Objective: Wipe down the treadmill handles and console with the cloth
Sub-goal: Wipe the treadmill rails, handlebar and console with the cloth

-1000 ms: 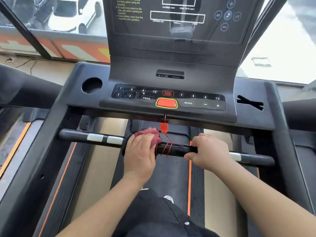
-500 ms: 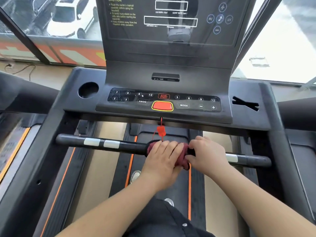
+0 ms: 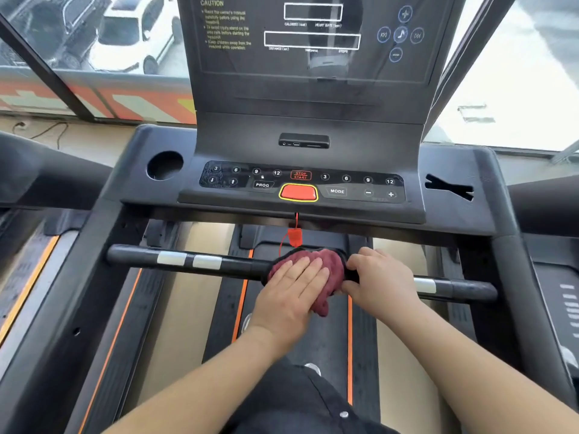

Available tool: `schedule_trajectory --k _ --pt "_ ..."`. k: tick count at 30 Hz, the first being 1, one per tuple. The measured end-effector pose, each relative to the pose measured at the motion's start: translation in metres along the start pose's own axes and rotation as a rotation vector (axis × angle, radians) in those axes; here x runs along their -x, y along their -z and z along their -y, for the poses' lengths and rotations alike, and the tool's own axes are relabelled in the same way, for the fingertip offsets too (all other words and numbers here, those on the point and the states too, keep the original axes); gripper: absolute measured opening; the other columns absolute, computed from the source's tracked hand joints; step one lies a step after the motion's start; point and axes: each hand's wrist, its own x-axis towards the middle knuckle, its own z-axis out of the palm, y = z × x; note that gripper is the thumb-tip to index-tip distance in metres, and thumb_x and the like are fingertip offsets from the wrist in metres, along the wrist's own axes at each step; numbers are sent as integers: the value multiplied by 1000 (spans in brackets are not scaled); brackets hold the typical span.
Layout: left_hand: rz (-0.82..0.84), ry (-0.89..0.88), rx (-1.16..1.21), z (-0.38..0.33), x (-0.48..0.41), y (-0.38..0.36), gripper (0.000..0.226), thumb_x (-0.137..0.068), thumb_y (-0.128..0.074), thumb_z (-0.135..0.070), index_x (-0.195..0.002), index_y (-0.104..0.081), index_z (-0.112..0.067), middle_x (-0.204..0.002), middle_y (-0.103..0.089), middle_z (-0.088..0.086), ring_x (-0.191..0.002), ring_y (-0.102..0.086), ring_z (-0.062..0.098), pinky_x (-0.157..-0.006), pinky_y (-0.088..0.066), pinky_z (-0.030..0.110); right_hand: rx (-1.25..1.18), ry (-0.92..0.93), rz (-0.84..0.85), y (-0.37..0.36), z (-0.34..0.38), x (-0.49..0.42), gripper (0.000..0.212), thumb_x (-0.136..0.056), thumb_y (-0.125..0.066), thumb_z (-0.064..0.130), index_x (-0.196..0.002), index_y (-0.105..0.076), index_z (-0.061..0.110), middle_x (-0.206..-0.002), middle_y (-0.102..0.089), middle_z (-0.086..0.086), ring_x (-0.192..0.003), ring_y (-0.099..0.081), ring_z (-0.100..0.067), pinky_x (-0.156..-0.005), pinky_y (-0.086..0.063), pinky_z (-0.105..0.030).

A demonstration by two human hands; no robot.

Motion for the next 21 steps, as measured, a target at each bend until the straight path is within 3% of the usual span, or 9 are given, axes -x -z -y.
schedule_trajectory --k 4,7,9,10,11,13,16,18,21 --pt "200 225 35 -11 -57 21 36 -91 -47 -42 -119 -67 -32 -101 -75 -4 -92 -70 26 -78 -47 36 0 5 15 1 -1 -3 36 -82 -64 61 -101 -66 30 -97 -53 10 -106 -52 -14 -64 -33 -29" --pt "447 452 18 -20 -90 23 39 -100 -32 -42 -125 -60 -31 -107 -74 3 -94 -69 34 -80 -40 43 10 13 17 1 -1 -3 33 -82 -64 56 -102 -65 29 -100 -55 10 -108 -52 -16 -65 -34 -30" --pt "331 370 59 -21 -78 19 39 -96 -34 -41 -121 -62 -31 -102 -74 1 -89 -69 34 -76 -37 41 10 13 15 0 -2 -2 33 -82 -64 55 -103 -65 29 -101 -55 10 -108 -53 -16 -65 -34 -30" --pt "256 298 115 -20 -63 20 40 -93 -37 -40 -120 -64 -29 -103 -74 -1 -93 -68 33 -77 -38 39 7 15 15 0 -3 -2 33 -82 -64 55 -102 -65 29 -101 -55 10 -108 -53 -16 -65 -34 -30" --pt "217 226 162 -19 -44 19 45 -90 -41 -38 -126 -64 -25 -116 -72 -1 -107 -67 31 -88 -41 41 -2 16 10 0 -3 -1 33 -83 -64 56 -102 -66 30 -100 -56 10 -107 -53 -15 -65 -35 -29" --pt "210 107 132 -15 -11 19 63 -89 -47 -35 -149 -49 -14 -153 -51 4 -142 -44 26 -117 -28 44 -20 13 -9 -2 -5 -1 34 -82 -64 59 -101 -67 31 -99 -57 11 -105 -53 -14 -64 -36 -29" --pt "293 49 77 -11 -5 19 78 -92 -47 -47 -160 -27 -14 -167 -26 8 -155 -20 27 -126 -9 46 -15 9 -14 -4 -5 -1 32 -82 -63 57 -104 -68 34 -99 -58 11 -104 -53 -14 -65 -37 -28" --pt "362 90 43 -13 -26 17 76 -96 -37 -59 -157 -32 -15 -157 -41 8 -144 -36 30 -121 -20 48 -11 -5 -7 -4 -5 -1 32 -83 -62 57 -106 -68 36 -99 -58 11 -105 -53 -14 -67 -40 -28" --pt "414 127 -62 -13 -58 20 59 -100 -24 -59 -130 -54 -18 -115 -64 5 -103 -59 33 -88 -43 47 -37 -30 -22 -4 -6 0 31 -83 -65 56 -105 -70 35 -99 -61 11 -105 -55 -15 -70 -47 -29"
